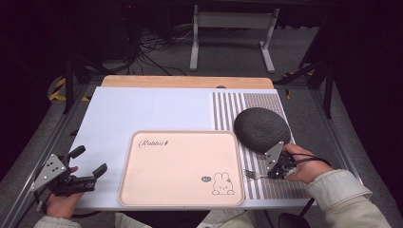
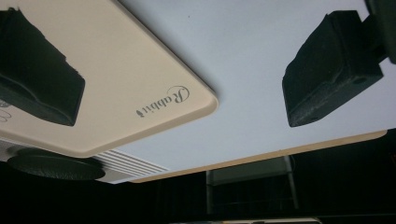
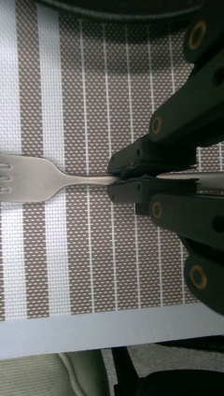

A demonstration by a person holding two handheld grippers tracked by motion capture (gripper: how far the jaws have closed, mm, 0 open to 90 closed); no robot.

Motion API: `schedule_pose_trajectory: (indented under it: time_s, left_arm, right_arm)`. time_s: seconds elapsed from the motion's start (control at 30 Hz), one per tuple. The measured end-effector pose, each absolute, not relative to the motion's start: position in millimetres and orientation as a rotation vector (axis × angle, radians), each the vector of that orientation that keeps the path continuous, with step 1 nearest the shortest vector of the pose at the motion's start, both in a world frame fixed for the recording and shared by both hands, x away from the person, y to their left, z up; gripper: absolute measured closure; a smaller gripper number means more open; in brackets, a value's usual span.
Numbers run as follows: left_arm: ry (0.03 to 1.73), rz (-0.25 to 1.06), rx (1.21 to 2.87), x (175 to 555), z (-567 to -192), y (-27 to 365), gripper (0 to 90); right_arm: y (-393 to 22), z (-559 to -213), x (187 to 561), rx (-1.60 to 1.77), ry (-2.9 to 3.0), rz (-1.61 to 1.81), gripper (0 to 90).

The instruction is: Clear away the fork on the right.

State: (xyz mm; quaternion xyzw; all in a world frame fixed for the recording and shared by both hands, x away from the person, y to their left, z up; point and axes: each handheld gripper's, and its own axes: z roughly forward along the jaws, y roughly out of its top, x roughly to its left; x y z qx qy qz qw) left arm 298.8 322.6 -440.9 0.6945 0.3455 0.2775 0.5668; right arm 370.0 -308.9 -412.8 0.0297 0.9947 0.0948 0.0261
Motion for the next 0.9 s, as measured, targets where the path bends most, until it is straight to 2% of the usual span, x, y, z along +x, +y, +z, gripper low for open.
schedule_pose_trajectory:
  time_s: [0.9]
  left_arm:
    - [0.811,0.650,1.634,298.8,-440.8,322.4,0.0]
  right_arm:
    - [-301.8,-359.1,359.8,0.199,2.880,0.526,85.7]
